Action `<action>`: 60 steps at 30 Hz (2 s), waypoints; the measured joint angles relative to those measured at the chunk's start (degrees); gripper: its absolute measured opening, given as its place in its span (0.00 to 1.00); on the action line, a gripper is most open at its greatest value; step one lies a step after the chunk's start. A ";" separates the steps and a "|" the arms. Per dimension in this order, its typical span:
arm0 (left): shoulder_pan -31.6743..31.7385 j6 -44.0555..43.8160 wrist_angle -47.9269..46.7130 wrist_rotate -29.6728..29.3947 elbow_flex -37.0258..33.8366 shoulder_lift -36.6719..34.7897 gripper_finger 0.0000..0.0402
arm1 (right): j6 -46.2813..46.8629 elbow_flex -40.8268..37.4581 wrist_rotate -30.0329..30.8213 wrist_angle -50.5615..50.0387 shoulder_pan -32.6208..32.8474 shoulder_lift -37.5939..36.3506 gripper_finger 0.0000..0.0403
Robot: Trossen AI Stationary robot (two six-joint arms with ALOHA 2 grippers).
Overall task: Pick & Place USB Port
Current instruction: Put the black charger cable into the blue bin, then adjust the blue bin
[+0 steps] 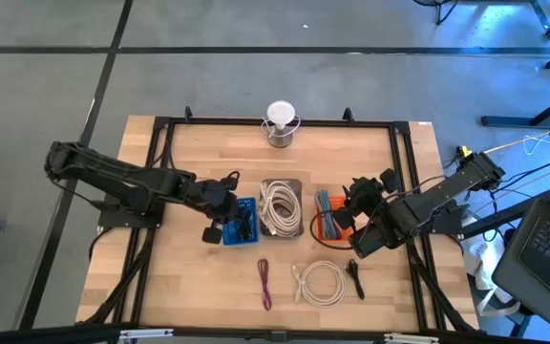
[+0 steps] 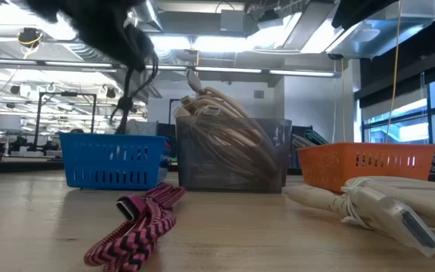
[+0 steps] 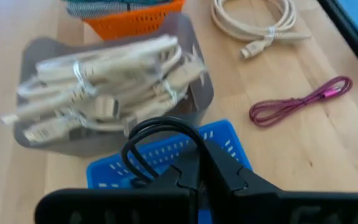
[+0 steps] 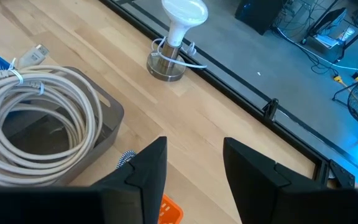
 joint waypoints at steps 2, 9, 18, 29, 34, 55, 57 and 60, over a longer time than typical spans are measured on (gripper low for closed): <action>1.41 -0.27 1.69 1.35 -2.03 0.00 0.01 | -0.12 0.00 0.00 -0.01 0.00 0.00 0.40; 6.63 -1.11 6.59 6.28 -7.55 0.00 0.01 | -0.20 0.00 0.01 0.00 -0.01 0.00 0.40; 9.85 -3.43 11.68 11.65 -11.72 0.02 0.03 | -0.22 0.00 0.02 0.01 0.00 0.00 0.40; 10.23 -3.43 11.53 11.30 -11.90 0.02 0.21 | -0.22 0.00 0.02 0.01 -0.02 0.00 0.40; 10.23 -3.43 11.48 11.30 -11.90 0.02 0.26 | -0.23 0.00 0.02 -0.01 0.00 0.00 0.40; 7.48 -20.86 -18.34 5.25 -9.10 -0.26 0.32 | -0.24 0.00 -2.89 0.01 0.01 -0.02 0.40; 5.57 -23.57 -19.88 5.26 -9.10 -0.26 0.32 | -0.34 0.00 -2.84 0.00 -0.02 -0.02 0.40; 3.30 -24.64 -20.30 5.00 -8.82 -0.26 0.32 | -1.28 0.00 -2.79 -0.01 -0.02 -0.02 0.40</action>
